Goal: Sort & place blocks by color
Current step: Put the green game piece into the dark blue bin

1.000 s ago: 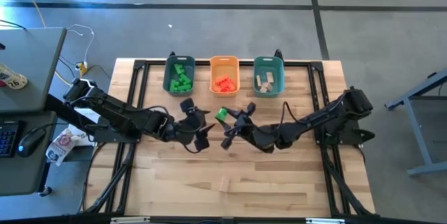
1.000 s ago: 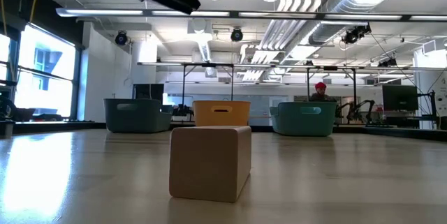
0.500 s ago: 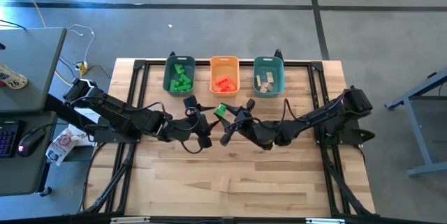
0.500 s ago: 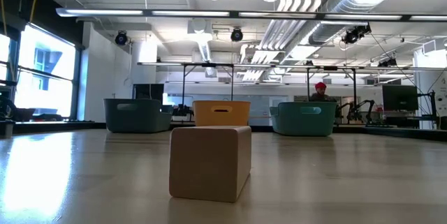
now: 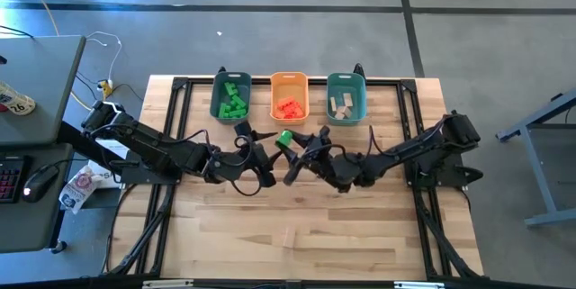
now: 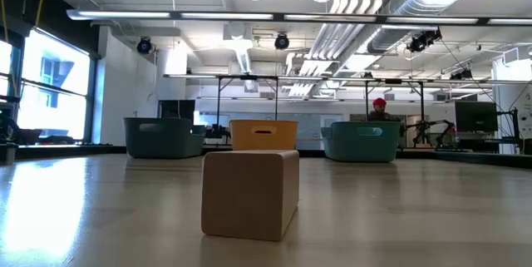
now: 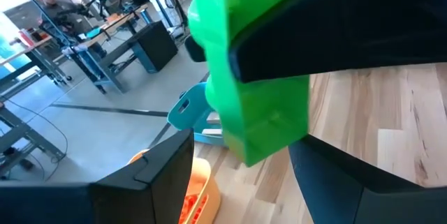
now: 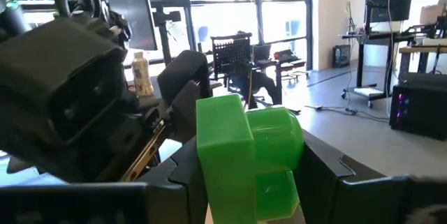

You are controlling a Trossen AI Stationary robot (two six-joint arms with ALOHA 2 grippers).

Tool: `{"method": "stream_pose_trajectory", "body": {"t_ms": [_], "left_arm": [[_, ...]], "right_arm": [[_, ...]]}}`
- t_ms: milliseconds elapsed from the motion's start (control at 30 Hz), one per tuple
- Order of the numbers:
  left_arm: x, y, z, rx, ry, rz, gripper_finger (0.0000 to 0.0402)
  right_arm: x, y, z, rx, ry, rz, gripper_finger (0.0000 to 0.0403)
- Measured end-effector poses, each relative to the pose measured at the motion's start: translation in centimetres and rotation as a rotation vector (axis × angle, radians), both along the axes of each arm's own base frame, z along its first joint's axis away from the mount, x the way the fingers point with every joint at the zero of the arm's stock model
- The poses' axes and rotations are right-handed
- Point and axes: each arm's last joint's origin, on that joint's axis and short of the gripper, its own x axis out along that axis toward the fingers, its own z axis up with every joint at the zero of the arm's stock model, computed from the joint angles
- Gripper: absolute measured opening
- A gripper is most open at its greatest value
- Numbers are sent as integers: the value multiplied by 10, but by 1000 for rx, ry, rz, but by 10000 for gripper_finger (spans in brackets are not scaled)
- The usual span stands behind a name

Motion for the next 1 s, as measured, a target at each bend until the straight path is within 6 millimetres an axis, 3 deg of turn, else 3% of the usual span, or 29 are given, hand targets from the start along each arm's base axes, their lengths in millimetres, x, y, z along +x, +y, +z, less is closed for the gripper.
{"method": "stream_pose_trajectory", "body": {"t_ms": [400, 1000], "left_arm": [[1, 0, 2, -24, -38, 5, 223], [3, 0, 10, 114, -7, -7, 223]], "right_arm": [[5, -16, 1, 80, -73, 31, 149], [7, -19, 0, 78, -68, 79, 147]]}}
